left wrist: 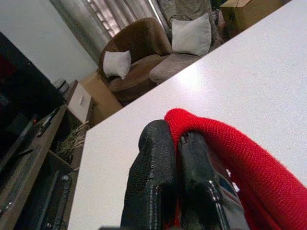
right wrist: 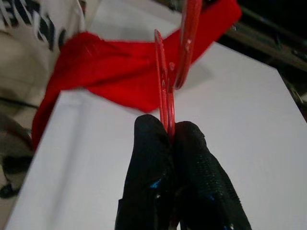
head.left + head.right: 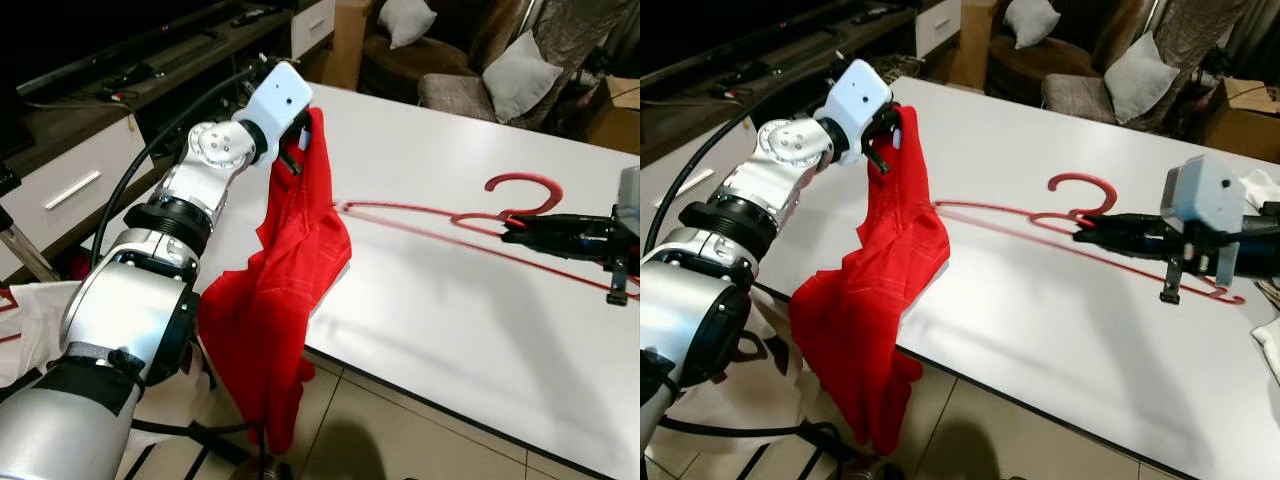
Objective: Hang hanger
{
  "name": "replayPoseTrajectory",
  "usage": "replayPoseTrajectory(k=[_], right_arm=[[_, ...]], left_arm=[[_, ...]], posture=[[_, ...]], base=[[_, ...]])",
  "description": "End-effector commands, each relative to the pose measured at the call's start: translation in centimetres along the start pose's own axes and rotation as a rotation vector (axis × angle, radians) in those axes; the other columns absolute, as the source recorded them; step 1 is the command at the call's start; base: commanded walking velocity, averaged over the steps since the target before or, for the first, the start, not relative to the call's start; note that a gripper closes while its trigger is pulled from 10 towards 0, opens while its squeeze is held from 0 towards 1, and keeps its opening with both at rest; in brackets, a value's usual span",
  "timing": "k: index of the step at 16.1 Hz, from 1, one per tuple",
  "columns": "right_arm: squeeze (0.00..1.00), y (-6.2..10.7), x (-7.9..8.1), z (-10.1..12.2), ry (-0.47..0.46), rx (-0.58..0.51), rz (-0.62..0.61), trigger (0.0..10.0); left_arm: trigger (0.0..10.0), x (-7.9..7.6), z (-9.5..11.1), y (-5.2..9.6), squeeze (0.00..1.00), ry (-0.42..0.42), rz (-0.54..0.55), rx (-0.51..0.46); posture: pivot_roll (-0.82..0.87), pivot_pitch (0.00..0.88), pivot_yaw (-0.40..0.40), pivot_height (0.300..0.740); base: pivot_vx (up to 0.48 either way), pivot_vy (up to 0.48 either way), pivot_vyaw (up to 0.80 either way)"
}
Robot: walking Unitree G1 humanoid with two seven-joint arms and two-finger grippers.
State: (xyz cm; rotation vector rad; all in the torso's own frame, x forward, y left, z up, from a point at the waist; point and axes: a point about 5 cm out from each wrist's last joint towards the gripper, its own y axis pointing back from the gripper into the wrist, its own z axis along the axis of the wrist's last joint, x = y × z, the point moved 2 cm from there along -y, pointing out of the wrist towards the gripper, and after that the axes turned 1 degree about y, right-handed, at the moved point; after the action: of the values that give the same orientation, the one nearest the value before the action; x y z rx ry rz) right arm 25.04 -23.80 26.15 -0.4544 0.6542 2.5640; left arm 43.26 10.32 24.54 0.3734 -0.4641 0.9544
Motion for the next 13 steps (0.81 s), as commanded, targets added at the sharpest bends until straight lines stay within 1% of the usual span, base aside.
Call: replayPoseTrajectory(k=[1,2,3,5,6,7,8,10,12,13], right_arm=[[0.00,0.2,0.2,0.9,0.017,-0.025,0.014,10.0],[0.00,-0.7,0.8,0.4,0.000,-0.005,0.047,10.0],[0.00,-1.6,1.1,-0.1,-0.007,0.008,0.052,10.0],[0.00,-3.7,1.0,-1.1,-0.016,0.035,0.022,10.0],[0.00,-4.7,0.8,-1.6,-0.012,0.047,0.006,10.0],[0.00,-5.3,0.6,-1.6,-0.014,0.040,-0.002,10.0],[0.00,-5.7,0.4,-1.7,-0.012,0.035,-0.009,10.0],[0.00,-8.0,-0.2,-1.2,-0.018,-0.027,-0.033,10.0],[0.00,-9.7,0.3,0.0,-0.053,-0.126,0.002,10.0],[0.00,-10.3,0.7,0.3,-0.058,-0.143,0.015,10.0]], left_arm=[[10.0,0.2,1.3,-0.3,0.00,-0.011,-0.007,-0.027],[10.0,-0.1,2.4,-0.6,0.00,0.037,-0.029,-0.073],[10.0,-0.2,3.2,-0.7,0.00,0.066,-0.047,-0.107],[10.0,0.2,5.2,-0.7,0.00,0.156,-0.078,-0.181],[10.0,0.6,6.7,-0.5,0.00,0.216,-0.109,-0.240],[10.0,0.8,7.6,-0.4,0.00,0.253,-0.130,-0.275],[10.0,0.8,8.1,-0.3,0.00,0.271,-0.146,-0.292],[10.0,0.2,10.4,0.1,0.00,0.324,-0.233,-0.361],[10.0,-0.5,11.3,0.4,0.00,0.346,-0.260,-0.387],[10.0,-0.7,11.6,0.5,0.00,0.361,-0.276,-0.396]], posture=[[-0.07,0.000,0.062,0.740],[-0.07,0.000,0.063,0.740],[-0.07,0.000,0.062,0.740],[-0.07,0.000,0.063,0.740],[-0.06,0.000,0.056,0.740],[-0.06,0.000,0.053,0.740],[-0.05,0.000,0.050,0.740],[-0.04,0.000,0.035,0.740],[-0.03,0.000,0.027,0.740],[-0.03,0.000,0.027,0.740]], base=[[0.000,0.000,0.00],[0.000,0.000,0.00],[0.000,0.000,0.00],[0.000,0.000,0.00],[0.000,0.000,0.00],[0.000,0.000,0.00],[0.000,0.000,0.00],[0.000,0.000,0.00],[0.000,0.000,0.00],[0.000,0.000,0.00]])
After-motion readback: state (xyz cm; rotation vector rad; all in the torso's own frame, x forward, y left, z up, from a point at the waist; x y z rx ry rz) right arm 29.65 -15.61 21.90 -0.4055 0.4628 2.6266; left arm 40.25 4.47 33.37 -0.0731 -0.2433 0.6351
